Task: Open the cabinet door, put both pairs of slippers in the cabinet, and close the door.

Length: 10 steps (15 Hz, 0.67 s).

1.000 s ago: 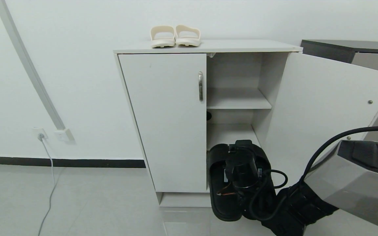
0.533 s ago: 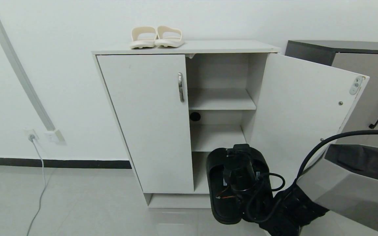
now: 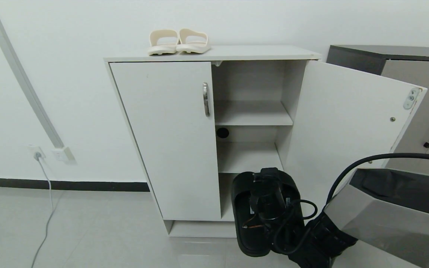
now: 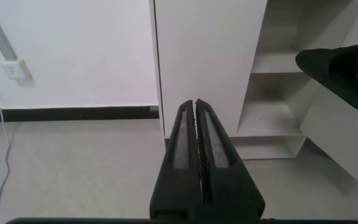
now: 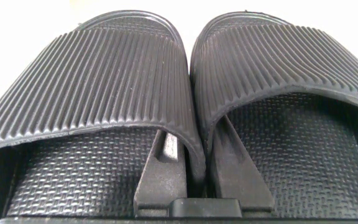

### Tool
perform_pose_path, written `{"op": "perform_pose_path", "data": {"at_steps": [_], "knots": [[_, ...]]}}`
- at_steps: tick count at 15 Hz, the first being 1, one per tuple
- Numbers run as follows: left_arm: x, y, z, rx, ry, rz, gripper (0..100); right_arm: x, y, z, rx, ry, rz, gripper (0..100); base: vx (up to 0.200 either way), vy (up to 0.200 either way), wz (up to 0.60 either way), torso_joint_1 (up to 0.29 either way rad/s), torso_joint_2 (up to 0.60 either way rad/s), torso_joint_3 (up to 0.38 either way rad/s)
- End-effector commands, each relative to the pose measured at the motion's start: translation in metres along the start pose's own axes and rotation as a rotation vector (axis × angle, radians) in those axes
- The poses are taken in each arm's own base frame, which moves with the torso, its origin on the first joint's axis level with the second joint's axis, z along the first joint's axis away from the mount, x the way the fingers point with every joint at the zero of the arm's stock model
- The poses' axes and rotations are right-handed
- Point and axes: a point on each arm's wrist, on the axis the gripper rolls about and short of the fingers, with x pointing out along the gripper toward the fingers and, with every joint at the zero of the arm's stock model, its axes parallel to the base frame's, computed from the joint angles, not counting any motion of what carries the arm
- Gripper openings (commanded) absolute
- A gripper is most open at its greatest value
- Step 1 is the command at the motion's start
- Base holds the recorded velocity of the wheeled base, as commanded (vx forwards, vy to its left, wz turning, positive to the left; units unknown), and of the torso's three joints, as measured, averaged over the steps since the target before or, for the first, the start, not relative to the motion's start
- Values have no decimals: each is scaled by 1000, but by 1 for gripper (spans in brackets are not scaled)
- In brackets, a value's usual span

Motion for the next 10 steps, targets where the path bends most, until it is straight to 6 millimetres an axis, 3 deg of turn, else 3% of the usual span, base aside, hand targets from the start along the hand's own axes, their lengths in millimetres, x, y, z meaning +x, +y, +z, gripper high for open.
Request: {"op": "perform_pose_path", "data": {"at_steps": [1,5,10], "knots": [[0,0,0,1,1,0,0,-1,1,-1,-2,1,3,0,0,0,0,0,0,0],[0,0,0,1,1,0,0,1,1,-2,-3,5,4,0,0,0,0,0,0,0],[0,0,0,1,2,-2,0,6,5,-8,-4,12,13,0,0,0,0,4,2,-154]]}}
